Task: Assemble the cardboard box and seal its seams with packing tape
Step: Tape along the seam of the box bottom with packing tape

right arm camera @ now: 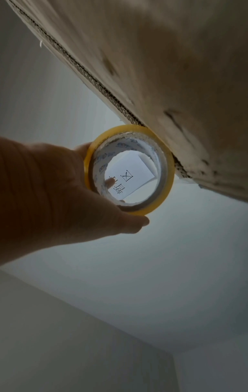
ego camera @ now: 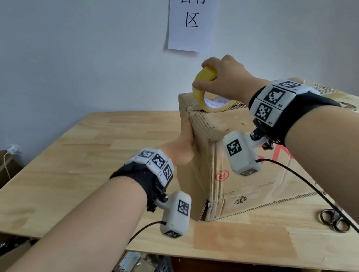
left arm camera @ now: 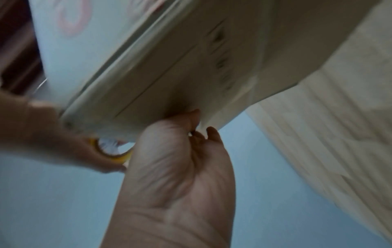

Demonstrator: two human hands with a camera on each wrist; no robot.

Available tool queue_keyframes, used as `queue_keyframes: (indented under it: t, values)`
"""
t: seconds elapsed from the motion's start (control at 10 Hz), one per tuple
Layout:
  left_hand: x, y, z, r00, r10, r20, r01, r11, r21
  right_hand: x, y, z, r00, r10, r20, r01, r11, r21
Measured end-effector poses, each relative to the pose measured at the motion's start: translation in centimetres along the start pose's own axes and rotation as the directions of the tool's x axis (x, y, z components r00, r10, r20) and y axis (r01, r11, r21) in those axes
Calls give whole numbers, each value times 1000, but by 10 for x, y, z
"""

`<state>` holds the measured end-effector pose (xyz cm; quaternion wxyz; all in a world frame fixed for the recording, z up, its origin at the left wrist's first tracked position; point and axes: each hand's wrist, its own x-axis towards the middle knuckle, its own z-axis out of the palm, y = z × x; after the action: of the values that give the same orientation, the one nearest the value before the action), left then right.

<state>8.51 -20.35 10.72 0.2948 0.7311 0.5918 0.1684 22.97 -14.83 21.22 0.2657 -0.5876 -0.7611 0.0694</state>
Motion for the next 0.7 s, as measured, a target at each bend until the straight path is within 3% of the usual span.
queue_keyframes:
  t: [0.1,0.2,0.3,0.4,0.5,0.6,0.7]
  values:
    - [-9,-13,8,985,-109,136,97,991,89,-1,0,0,1000,-5,4,5,1000,0]
    - [-2,-2,-12,1000,-25,6,24,999,21,-1,-1,0,1000,-2,4,2,1000,0]
    - [1,11,-17,998,-15,-66,17,999,34,0,0,-1,1000,-4,6,4,1000,2]
    - [8,-1,-5,989,-125,82,106,973,206,-2,-1,-1,1000,-4,13,4,1000,-6]
    - [11,1,-23,997,-38,-73,49,986,159,-4,-3,-2,1000,8,19,-9,999,32]
    - [13,14,-50,947,-21,-319,-50,976,-213,-4,-1,-6,999,-13,43,9,997,79]
    - [12,30,-55,981,38,-193,-103,934,-342,-3,3,-14,999,-8,38,5,996,93]
